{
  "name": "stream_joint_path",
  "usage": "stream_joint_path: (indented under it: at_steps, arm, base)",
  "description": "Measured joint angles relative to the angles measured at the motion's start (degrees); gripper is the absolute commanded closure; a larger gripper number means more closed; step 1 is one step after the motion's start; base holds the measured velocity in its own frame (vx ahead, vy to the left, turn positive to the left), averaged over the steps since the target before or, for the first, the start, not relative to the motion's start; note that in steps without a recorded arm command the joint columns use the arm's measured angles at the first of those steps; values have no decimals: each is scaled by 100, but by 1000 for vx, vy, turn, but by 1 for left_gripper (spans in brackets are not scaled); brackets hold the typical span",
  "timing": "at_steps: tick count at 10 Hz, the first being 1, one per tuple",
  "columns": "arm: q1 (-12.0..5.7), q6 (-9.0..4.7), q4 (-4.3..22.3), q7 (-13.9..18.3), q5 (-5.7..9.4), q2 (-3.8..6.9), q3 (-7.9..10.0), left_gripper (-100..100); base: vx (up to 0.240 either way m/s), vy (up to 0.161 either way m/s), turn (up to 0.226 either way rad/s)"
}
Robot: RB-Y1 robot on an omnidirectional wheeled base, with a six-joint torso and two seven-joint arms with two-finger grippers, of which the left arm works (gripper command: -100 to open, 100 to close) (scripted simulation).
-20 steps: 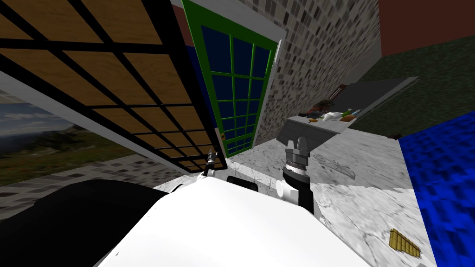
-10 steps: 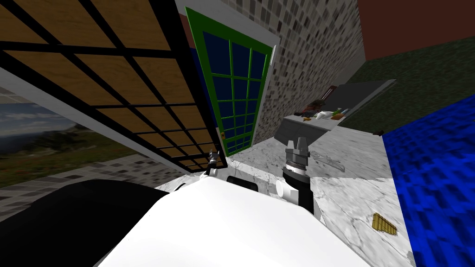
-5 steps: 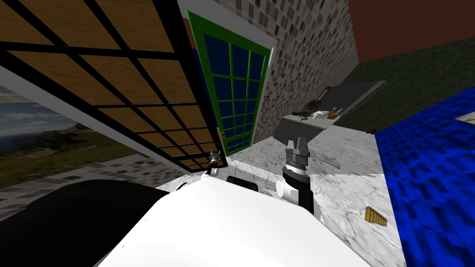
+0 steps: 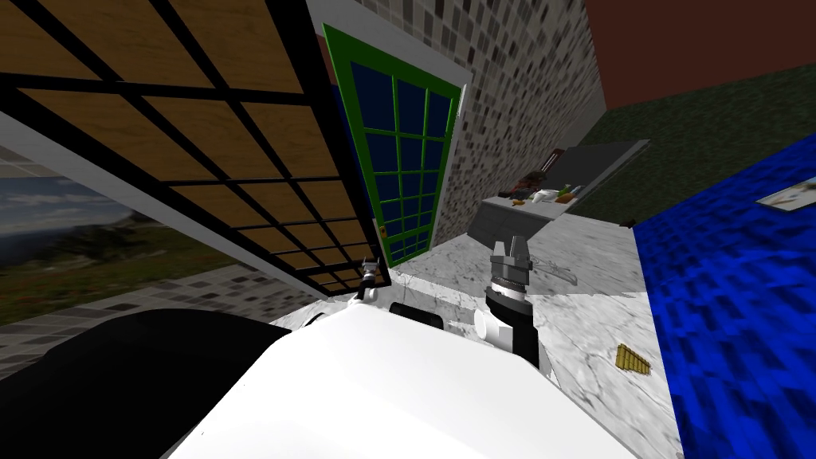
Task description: Pull the door open
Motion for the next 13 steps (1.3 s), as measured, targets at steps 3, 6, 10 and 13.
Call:
stream_joint_path:
  at_steps: [3,6,10,13]
  arm:
    - [-22,26,-40,433,164,-45,-65,-100]
    - [-34,62,-101,864,332,-92,-131,-100]
    - [-70,72,-119,1315,513,-147,-205,-100]
    - [-10,69,-131,1507,570,-84,-223,-100]
  base:
    - [-57,7,-30]
    - [-55,7,-24]
    - [-56,1,-27]
    - [108,3,-62]
